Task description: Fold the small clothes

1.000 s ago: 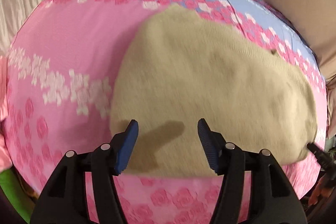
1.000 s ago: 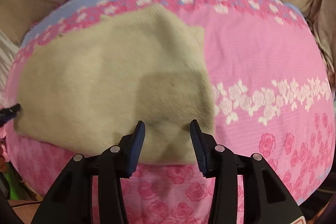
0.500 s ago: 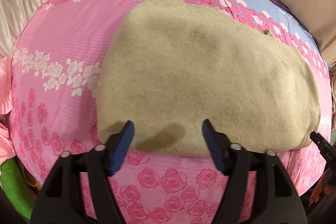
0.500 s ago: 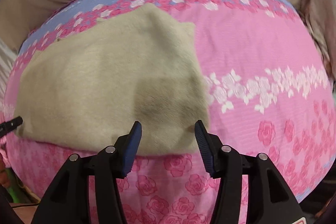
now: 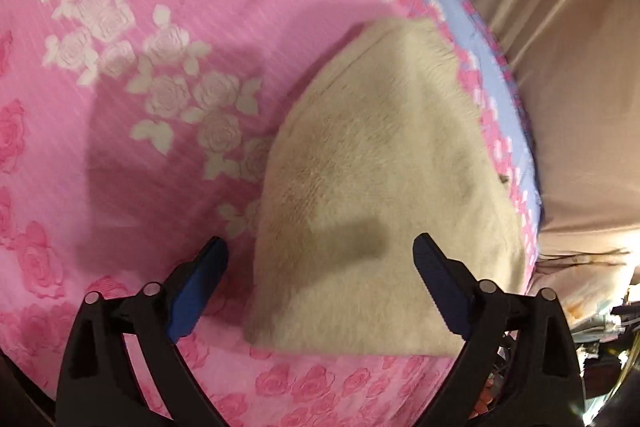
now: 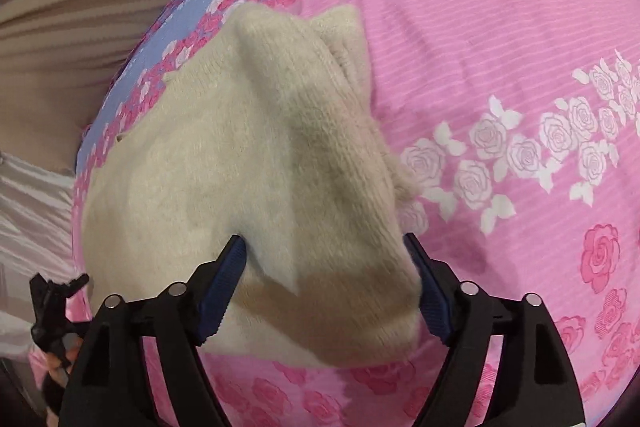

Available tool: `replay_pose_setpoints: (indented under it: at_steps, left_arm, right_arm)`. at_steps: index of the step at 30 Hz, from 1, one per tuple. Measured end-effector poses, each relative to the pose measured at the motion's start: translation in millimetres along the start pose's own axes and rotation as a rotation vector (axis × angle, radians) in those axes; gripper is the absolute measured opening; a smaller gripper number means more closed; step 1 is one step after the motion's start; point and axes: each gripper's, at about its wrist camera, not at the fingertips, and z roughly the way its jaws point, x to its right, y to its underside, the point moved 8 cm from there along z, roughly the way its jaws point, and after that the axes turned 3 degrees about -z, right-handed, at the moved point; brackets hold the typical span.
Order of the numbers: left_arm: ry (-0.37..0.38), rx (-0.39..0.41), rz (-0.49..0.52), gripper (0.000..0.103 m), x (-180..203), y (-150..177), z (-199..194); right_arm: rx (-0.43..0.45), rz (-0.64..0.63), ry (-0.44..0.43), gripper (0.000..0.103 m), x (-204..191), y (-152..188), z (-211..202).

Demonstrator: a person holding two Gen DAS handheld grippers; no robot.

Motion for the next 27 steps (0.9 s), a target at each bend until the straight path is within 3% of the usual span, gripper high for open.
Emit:
replay_pose_setpoints:
  at_steps: [1, 2, 3, 4, 6, 8, 11, 13, 15, 16, 18, 20, 23, 24, 25, 26, 27]
  left_arm:
    - [0.036, -0.002, 0.037, 0.068, 9.1, 1.5, 1.1]
    - [0.044, -0.029, 0.071, 0.054, 17.3, 5.9, 5.5]
    - [-0.021, -0.032, 0.106, 0.03, 21.3, 7.7, 7.4]
    - [-0.013, -0.031, 0.12, 0.022, 26.6, 8.3, 5.1]
    - [0.046, -0.017, 0.123, 0.019, 43.8, 8.7, -11.4]
    - [0.107, 0.004, 0.161, 0.019, 63.6, 13.1, -32.2]
    - [0.115, -0.017, 0.231, 0.019, 78.9, 33.1, -45.6]
    - [0.046, -0.053, 0.25, 0.021, 67.2, 49.8, -29.0]
    - [-0.065, -0.087, 0.245, 0.024, 45.9, 64.5, 0.4]
    - [-0.111, -0.089, 0.24, 0.029, 34.2, 67.7, 7.3]
    - [-0.153, -0.034, 0.229, 0.038, 30.1, 69.4, -1.9]
    - [-0.219, 0.028, 0.259, 0.037, 38.3, 65.8, -22.3]
    - [-0.317, 0.169, 0.404, 0.047, 73.9, 60.9, -57.6]
    - [-0.33, 0.195, 0.447, 0.055, 85.0, 58.0, -59.8]
    - [-0.339, 0.209, 0.495, 0.06, 98.3, 53.9, -57.4]
    - [-0.358, 0.215, 0.551, 0.061, 111.5, 56.7, -50.1]
    - [-0.376, 0.215, 0.578, 0.061, 117.7, 55.1, -41.8]
  right_arm:
    - [-0.011, -0.015, -0.027, 0.047, -7.5, -0.6, 1.3]
    - [-0.02, -0.026, -0.016, 0.032, -12.3, -0.8, 1.1]
    - [-0.003, -0.038, -0.021, 0.024, -18.9, -3.6, -4.8]
    - [0.02, -0.05, -0.029, 0.021, -24.9, -6.8, -12.9]
    - [0.093, -0.09, -0.032, 0.018, -37.0, -16.5, -42.9]
    - [0.142, -0.113, -0.044, 0.017, -43.6, -22.1, -72.3]
    - [0.185, -0.174, 0.018, 0.018, -38.1, -17.2, -102.8]
    - [0.152, -0.166, 0.078, 0.022, -10.4, -5.2, -95.2]
    - [0.057, -0.096, 0.102, 0.027, 26.1, 12.2, -63.3]
    - [0.009, -0.064, 0.173, 0.029, 45.4, 21.2, -49.8]
    - [0.054, -0.031, 0.158, 0.032, 51.1, 27.5, -62.1]
    - [0.165, -0.055, 0.2, 0.037, 40.5, 20.9, -96.0]
    - [0.211, -0.141, 0.189, 0.037, 15.4, 7.6, -117.9]
    - [0.206, -0.162, 0.182, 0.035, 8.2, 3.1, -116.9]
    - [0.202, -0.179, 0.159, 0.026, -0.8, -3.4, -112.3]
    - [0.193, -0.192, 0.129, 0.013, -8.4, -9.7, -104.1]
    - [0.16, -0.198, 0.105, 0.008, -12.4, -14.6, -91.1]
